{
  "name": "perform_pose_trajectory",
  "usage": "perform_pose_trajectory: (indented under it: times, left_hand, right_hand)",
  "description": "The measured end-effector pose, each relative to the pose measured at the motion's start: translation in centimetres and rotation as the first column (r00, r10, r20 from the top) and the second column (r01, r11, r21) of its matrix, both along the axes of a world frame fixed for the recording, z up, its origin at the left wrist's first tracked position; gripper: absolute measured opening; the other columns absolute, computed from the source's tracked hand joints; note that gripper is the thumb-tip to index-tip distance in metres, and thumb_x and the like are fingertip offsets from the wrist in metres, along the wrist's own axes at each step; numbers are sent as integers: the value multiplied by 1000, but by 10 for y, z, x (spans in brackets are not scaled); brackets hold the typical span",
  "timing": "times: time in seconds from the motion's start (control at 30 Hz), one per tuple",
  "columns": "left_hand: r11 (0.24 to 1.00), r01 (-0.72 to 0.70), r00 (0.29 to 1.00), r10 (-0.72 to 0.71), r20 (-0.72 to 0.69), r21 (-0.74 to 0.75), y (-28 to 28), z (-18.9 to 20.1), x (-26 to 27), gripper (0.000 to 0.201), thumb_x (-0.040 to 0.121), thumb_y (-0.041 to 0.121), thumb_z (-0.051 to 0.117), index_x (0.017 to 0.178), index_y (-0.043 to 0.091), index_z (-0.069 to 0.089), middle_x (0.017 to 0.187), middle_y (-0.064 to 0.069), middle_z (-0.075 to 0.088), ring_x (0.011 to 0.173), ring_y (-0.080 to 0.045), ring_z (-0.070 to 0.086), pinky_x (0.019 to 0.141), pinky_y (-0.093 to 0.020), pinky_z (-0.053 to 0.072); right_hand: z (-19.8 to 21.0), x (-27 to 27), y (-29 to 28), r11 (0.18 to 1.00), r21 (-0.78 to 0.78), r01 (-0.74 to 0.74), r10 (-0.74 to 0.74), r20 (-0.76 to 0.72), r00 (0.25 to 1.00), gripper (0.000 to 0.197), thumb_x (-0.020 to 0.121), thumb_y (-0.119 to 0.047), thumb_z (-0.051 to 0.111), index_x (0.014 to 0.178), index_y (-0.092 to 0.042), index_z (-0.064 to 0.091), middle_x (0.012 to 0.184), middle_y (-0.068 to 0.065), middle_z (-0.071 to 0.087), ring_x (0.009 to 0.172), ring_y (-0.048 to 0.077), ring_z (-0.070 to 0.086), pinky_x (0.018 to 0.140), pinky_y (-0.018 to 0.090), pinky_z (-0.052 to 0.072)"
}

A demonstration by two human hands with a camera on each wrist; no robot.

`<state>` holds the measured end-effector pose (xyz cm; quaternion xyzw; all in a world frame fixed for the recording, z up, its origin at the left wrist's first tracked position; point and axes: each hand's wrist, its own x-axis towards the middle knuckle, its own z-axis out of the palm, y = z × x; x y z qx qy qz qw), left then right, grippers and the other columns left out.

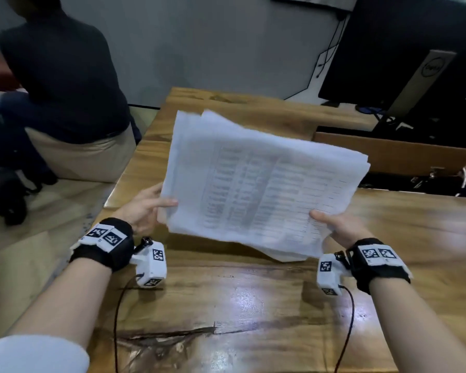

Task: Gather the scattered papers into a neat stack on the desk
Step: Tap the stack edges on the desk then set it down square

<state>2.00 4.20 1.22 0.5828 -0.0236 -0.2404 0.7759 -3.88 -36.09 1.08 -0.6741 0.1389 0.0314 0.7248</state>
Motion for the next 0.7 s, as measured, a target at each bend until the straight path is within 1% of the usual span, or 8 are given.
perform_pose_trajectory:
  times: [0.1, 0.17, 0.23, 0.33, 0.4, 0.47, 0.53, 0.7]
  left_hand:
    - [954, -59, 998, 50, 36, 293, -17, -8, -4, 62, 56, 8, 85, 112, 10, 59, 109, -9, 71, 87, -19, 70, 76, -33, 58]
    - [905, -247, 969, 232, 85, 345, -33, -22, -8, 48, 71, -7, 71, 115, 4, 56, 108, -13, 68, 92, -24, 67, 82, -39, 56]
    - [874, -390, 921, 373, 114, 292, -44, -28, -12, 41, 73, -10, 66, 110, 5, 57, 105, -16, 68, 94, -30, 66, 83, -39, 57]
    - [840, -489, 866, 434, 248, 236, -49, -14, -13, 32, 76, -10, 64, 96, 14, 57, 85, 0, 64, 77, -14, 61, 61, -15, 55]
    - [840, -529, 832, 485, 268, 121, -50, 1, -10, 33, 75, -9, 66, 101, 10, 58, 88, 3, 63, 81, -15, 60, 66, -20, 53]
    - [833, -553, 808, 527, 262, 29, -47, 14, -7, 29, 74, -7, 68, 92, 14, 58, 92, 2, 63, 88, -18, 60, 76, -28, 52]
    - [848, -530, 815, 515, 266, -20, -43, 21, -4, 28, 74, -4, 70, 86, 20, 60, 95, 2, 65, 94, -20, 61, 84, -34, 51]
    - [861, -502, 824, 450, 344, 76, -39, 18, -11, 26, 70, 3, 75, 87, 18, 63, 91, 2, 68, 85, -12, 65, 73, -25, 56]
  right_hand:
    - [-10, 4, 8, 996, -90, 1, -13, -135, 991, 54, 64, -2, 80, 115, -4, 62, 114, 13, 68, 92, 18, 69, 77, 29, 55]
    - [-18, 4, 20, 997, -81, -16, 0, -202, 979, 59, 58, -2, 82, 113, -2, 63, 115, 17, 68, 93, 21, 69, 81, 35, 56]
    - [-19, 4, 31, 998, -30, 55, -60, -197, 979, 52, 65, 3, 78, 114, -2, 62, 114, 18, 67, 95, 26, 68, 78, 39, 56]
    - [-2, 6, 44, 982, -23, 188, -189, -42, 981, 36, 75, 9, 67, 109, 1, 63, 98, 11, 71, 76, 18, 67, 54, 27, 54]
    - [12, 9, 44, 968, -45, 245, -238, 131, 962, 38, 74, 8, 69, 112, 4, 63, 90, 6, 73, 73, 10, 68, 60, 22, 55]
    - [20, 11, 41, 960, -56, 275, -253, 250, 935, 40, 74, 5, 71, 113, 2, 62, 97, 4, 70, 82, 9, 68, 71, 23, 57]
    - [24, 11, 38, 962, -69, 265, -232, 308, 923, 40, 72, 2, 73, 112, -2, 64, 100, 0, 69, 84, 4, 68, 69, 18, 56]
    - [13, 6, 38, 960, -98, 261, -220, 307, 926, 40, 66, 1, 78, 104, -1, 66, 96, 1, 70, 83, 10, 68, 65, 18, 57]
